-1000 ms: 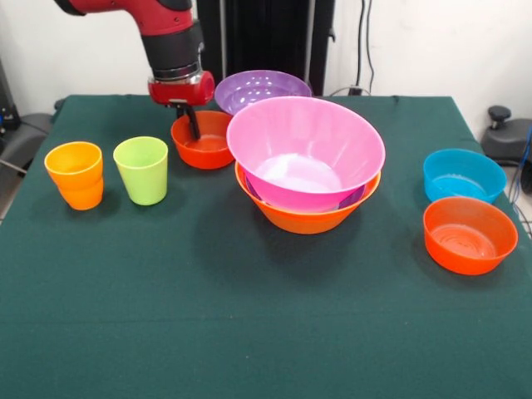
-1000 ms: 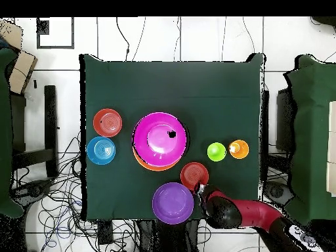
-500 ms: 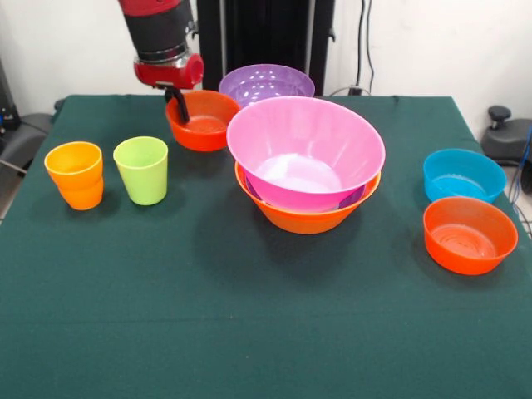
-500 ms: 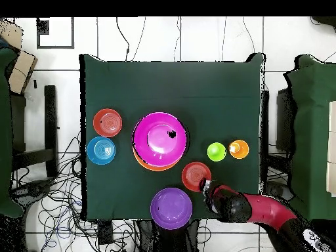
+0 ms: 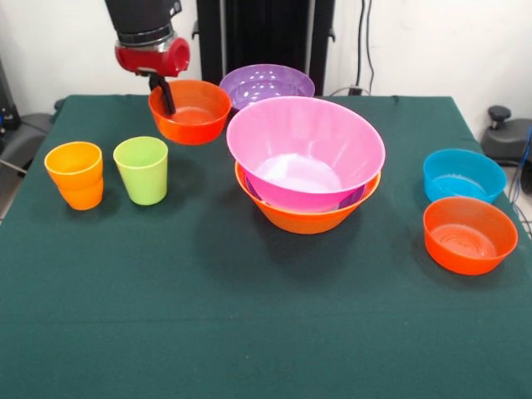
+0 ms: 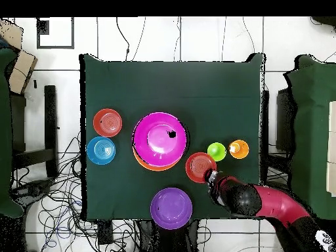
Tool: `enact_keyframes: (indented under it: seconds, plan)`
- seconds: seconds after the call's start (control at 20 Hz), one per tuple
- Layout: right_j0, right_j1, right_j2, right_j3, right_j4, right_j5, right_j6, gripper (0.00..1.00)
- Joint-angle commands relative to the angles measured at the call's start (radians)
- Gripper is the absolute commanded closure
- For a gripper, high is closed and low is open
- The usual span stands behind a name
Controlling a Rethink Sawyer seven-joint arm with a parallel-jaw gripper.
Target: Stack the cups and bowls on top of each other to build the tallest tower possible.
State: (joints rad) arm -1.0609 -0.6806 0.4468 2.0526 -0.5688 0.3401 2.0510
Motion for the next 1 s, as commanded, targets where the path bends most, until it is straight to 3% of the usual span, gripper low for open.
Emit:
enact_keyframes:
  seconds: [0.05, 0.3, 1.0]
  plan:
    - [0.020, -0.052, 0.098, 0.016, 0.063, 0.126, -0.058, 1.00]
    - [0.051, -0.127, 0.116, 0.054, 0.126, 0.151, -0.022, 1.00]
    - [0.094, -0.198, 0.134, 0.043, 0.235, 0.250, -0.011, 1.00]
